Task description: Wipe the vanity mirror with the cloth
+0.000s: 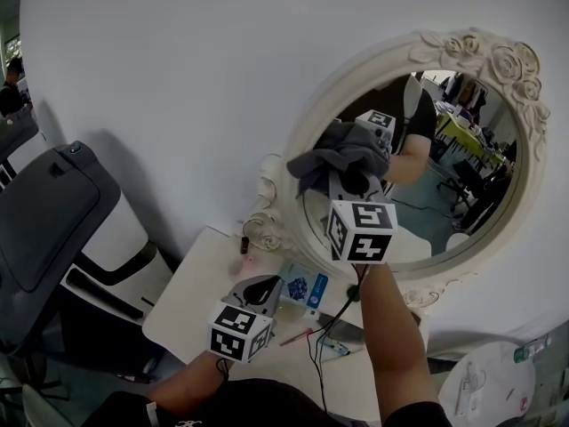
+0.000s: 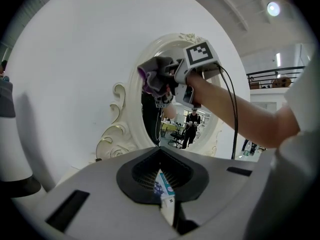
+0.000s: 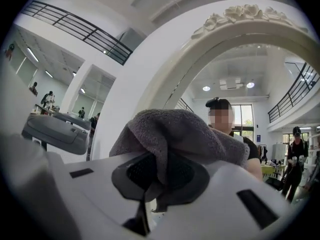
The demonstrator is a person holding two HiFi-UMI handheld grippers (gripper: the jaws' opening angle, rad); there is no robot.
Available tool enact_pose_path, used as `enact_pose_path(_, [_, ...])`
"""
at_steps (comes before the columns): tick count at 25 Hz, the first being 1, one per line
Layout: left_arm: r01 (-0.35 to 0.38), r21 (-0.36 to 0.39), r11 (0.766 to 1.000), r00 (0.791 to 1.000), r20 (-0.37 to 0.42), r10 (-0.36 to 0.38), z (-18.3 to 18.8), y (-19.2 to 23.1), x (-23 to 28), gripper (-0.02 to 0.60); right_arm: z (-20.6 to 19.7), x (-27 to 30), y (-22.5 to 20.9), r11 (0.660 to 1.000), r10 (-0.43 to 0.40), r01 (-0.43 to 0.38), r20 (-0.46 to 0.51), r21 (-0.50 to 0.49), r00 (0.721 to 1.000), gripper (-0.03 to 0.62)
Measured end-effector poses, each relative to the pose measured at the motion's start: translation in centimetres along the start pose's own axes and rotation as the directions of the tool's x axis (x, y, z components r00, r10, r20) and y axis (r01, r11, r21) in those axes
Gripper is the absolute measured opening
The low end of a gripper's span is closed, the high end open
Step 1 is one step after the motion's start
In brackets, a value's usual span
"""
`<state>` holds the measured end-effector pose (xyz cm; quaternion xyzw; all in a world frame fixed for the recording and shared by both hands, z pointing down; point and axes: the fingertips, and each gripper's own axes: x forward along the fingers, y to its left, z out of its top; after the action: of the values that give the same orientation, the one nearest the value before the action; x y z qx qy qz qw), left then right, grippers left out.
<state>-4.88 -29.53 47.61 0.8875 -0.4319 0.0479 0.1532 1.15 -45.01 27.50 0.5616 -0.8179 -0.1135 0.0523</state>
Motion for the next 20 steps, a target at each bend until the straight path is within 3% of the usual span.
enact_pose_path(2, [-0.005,-0.002,1.000,1.000,0.000,0.005,-0.1,0.1,-0.1,0.000,-2.9,0.5,1.4,1.000,0.021,-0.021,-0.052,-0.013,0.998,0.041])
enact_pose_path(5, [-0.013,-0.005,1.000,1.000,0.000,0.013,-0.1,0.2,-0.2,0.000,-8.3,1.0,3.5,0.997,0.072,-0.065,-0.156,0.050,0.985,0.041])
enact_pose_path(11, [-0.020,-0.007,1.000,1.000,-0.005,0.020,-0.3,0.3,-0.5,0.000,-16.7,-0.4,4.3,0.988,0.054,-0.014,-0.252,0.157,0.966,0.041])
enact_pose_path(16, [0.006,-0.005,1.000,1.000,-0.012,-0.006,-0.6,-1.0,0.0,0.000,-24.2,-3.1,2.4,0.989,0.041,0.024,-0.422,0.146,0.906,0.041])
enact_pose_path(20, [0.046,0.006,0.999,0.999,-0.028,-0.046,-1.0,-2.8,0.7,0.000,-30.2,-7.3,-1.5,0.973,0.003,0.124,-0.544,0.196,0.839,0.043])
